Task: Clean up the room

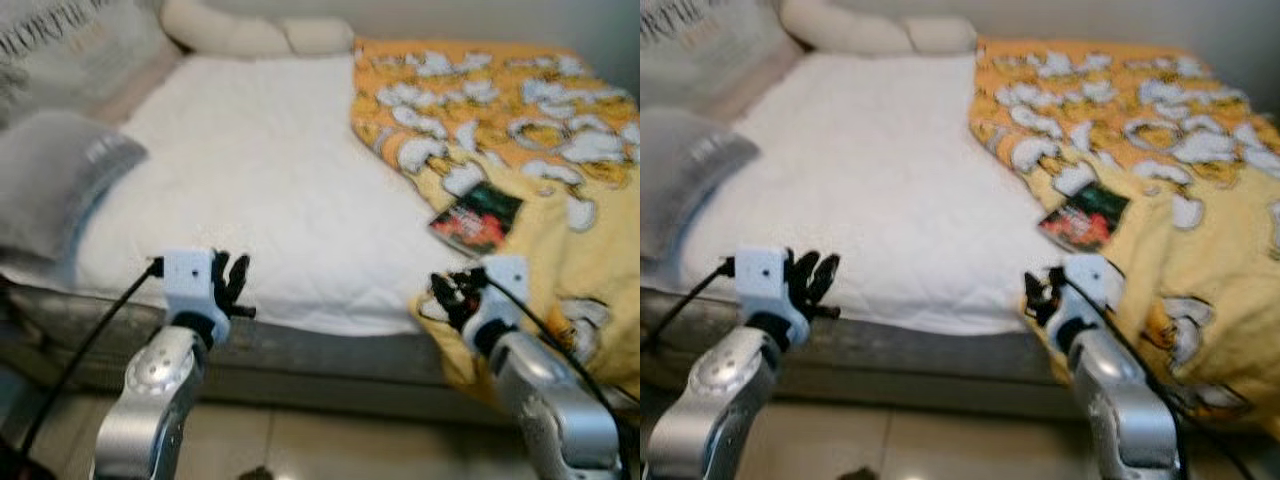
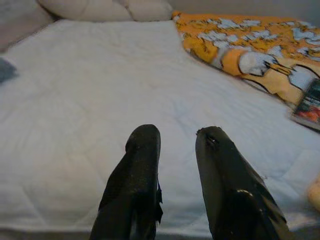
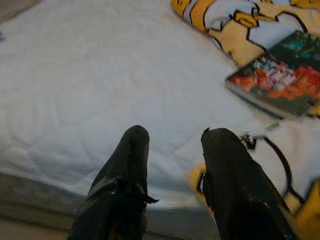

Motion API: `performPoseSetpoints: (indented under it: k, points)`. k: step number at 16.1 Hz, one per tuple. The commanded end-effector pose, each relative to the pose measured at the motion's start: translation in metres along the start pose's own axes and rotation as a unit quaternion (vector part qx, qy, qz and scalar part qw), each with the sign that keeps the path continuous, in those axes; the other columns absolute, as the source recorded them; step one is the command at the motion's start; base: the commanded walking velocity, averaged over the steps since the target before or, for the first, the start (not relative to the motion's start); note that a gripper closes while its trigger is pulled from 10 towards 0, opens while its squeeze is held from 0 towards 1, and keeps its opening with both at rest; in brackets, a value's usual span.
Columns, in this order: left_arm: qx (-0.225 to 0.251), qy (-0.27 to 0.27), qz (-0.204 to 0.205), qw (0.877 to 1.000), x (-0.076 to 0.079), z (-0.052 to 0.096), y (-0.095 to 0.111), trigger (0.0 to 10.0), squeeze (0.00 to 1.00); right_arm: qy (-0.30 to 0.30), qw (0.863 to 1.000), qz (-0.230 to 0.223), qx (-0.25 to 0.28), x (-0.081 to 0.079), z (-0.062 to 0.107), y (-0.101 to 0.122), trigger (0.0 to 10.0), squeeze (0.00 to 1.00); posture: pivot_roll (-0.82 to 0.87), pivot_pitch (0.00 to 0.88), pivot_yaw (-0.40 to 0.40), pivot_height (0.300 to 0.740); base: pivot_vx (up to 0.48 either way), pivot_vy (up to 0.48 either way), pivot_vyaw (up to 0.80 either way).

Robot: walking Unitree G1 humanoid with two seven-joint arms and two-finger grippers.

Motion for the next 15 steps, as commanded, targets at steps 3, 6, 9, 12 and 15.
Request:
performPoseSetpoints:
  k: [3,6,9,12,15]
  points:
    - [0.001,0.000,-0.016,1.000,-0.003,0.002,0.003,10.0,0.00,0.011,1.000,-0.003,0.005,-0.008,-0.003,0.004,10.0,0.00,0.06,0.000,-0.007,0.740,0.331,0.000,-0.49]
    - [0.000,-0.002,-0.021,1.000,-0.003,0.000,0.002,10.0,0.00,0.009,1.000,0.001,0.008,-0.009,-0.005,0.004,10.0,0.00,0.06,0.000,-0.003,0.740,0.331,0.000,-0.39]
    - [0.001,-0.004,-0.023,1.000,-0.003,-0.001,0.003,10.0,0.00,0.023,1.000,0.006,0.011,-0.012,-0.008,0.005,10.0,0.00,0.06,0.000,0.003,0.740,0.331,0.000,0.00]
    - [-0.004,-0.007,-0.032,0.999,-0.003,0.004,0.001,10.0,0.00,0.029,1.000,0.001,0.007,-0.014,-0.010,0.004,10.0,0.00,0.07,0.000,-0.001,0.740,0.328,0.000,0.00]
    - [-0.001,-0.005,-0.033,0.999,-0.005,0.002,0.005,10.0,0.00,0.032,0.999,0.002,0.002,-0.016,-0.011,0.001,10.0,0.00,0.07,0.000,0.006,0.740,0.328,0.000,0.00]
Point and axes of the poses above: a point about 5 cm out from each wrist's last joint towards the gripper, its own z axis pointing back from the gripper into the wrist, its own y axis along the axis of the wrist's last joint, x = y × z, the point moved 1 cm from there along -z, pointing out of the wrist towards the gripper, and after that the axes turned 8 degrees about z, right-handed, at the moved point
